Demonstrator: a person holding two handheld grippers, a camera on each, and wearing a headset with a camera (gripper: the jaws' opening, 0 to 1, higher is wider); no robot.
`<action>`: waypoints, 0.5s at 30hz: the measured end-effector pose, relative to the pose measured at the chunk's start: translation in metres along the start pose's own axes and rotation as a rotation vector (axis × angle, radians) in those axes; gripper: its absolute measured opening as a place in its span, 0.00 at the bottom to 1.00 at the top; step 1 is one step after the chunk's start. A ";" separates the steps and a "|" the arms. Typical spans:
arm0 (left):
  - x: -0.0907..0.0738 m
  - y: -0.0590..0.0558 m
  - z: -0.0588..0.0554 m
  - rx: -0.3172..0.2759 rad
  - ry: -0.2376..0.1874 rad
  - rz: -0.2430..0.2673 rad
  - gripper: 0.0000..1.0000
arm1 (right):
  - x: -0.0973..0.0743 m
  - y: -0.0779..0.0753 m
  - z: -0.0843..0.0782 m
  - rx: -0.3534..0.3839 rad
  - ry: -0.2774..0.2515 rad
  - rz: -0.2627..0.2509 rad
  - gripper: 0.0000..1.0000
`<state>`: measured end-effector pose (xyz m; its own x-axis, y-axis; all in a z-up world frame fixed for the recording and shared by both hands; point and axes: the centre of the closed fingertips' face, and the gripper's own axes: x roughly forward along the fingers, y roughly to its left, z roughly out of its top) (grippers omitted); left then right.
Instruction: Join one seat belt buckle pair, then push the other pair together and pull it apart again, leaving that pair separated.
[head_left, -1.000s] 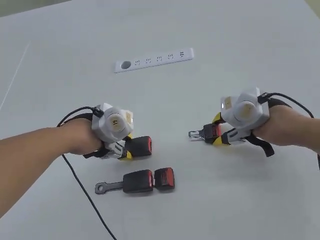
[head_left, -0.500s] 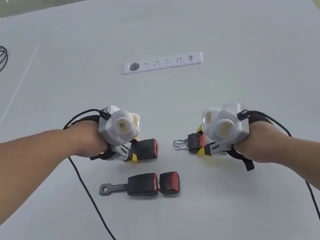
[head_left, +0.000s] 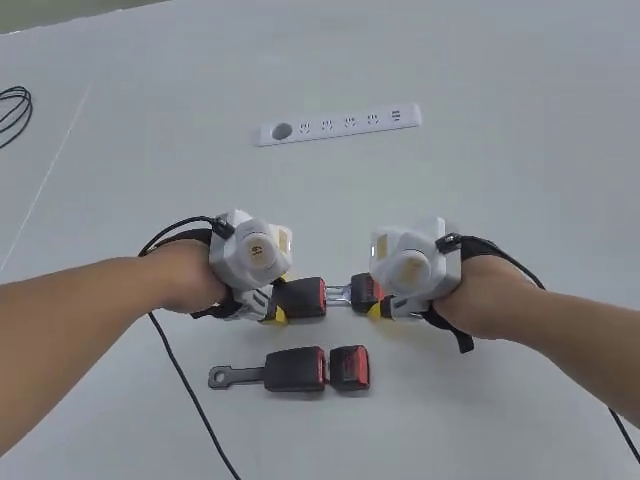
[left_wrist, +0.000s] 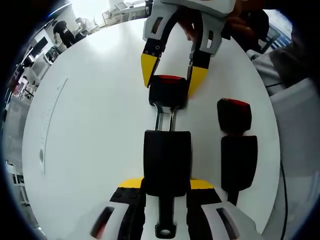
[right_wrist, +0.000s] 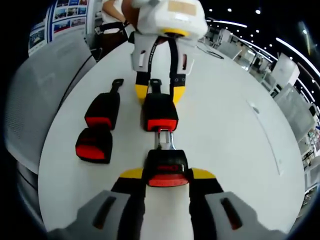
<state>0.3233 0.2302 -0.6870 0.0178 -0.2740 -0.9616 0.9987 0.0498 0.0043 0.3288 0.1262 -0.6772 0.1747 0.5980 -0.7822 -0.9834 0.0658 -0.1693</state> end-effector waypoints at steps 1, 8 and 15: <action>0.000 0.000 0.000 0.001 -0.001 0.000 0.31 | -0.001 0.000 0.000 -0.001 -0.001 -0.001 0.32; 0.000 0.000 0.001 0.005 0.002 0.000 0.31 | 0.000 0.002 0.001 0.008 0.001 0.000 0.32; 0.000 0.000 0.002 -0.005 0.001 0.004 0.31 | 0.000 0.003 0.001 0.004 0.011 -0.010 0.32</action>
<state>0.3230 0.2282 -0.6864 0.0220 -0.2729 -0.9618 0.9984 0.0556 0.0070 0.3254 0.1272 -0.6770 0.1847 0.5882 -0.7874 -0.9818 0.0750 -0.1742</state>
